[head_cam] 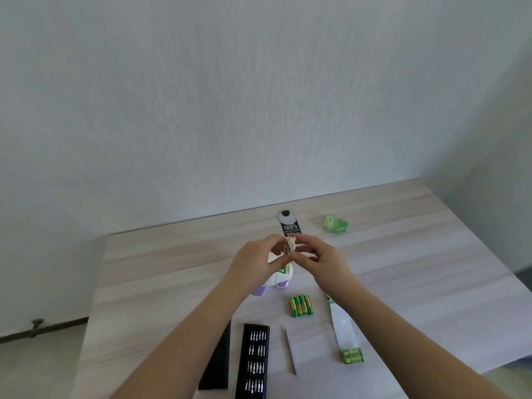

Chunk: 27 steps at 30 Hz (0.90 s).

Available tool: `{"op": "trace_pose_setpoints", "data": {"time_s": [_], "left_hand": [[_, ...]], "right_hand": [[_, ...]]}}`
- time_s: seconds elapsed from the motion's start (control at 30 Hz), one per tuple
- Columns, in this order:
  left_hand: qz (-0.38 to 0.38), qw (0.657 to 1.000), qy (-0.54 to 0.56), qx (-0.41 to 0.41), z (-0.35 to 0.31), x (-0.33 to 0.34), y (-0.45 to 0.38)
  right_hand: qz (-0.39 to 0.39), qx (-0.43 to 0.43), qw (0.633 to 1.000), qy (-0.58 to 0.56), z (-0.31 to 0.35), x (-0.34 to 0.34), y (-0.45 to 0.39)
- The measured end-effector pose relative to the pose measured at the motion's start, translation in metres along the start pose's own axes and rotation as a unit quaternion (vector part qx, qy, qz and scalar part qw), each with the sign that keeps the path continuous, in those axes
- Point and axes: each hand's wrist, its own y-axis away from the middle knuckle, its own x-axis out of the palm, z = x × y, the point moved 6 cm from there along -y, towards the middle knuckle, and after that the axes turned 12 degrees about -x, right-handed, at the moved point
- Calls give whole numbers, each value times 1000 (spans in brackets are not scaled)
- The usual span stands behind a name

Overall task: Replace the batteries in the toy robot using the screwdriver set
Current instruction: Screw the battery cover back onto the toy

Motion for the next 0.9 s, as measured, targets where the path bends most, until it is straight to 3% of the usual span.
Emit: {"op": "trace_pose_setpoints", "data": {"time_s": [0.27,0.53,0.67,0.9], "left_hand": [[24,999,-28,-23,10,7,-7],[54,997,38,-36,25,5,-4],[74,997,-3,-35,26,7,-12],[21,997,-65,-36,29,6,-26]], "right_hand": [[-15,22,1000,-6,-27,9,-1],[32,-28,993,112,-37,16,-8],[43,-23,993,111,-47,19,-13],[58,11,992,109,-61,19,-25]]}}
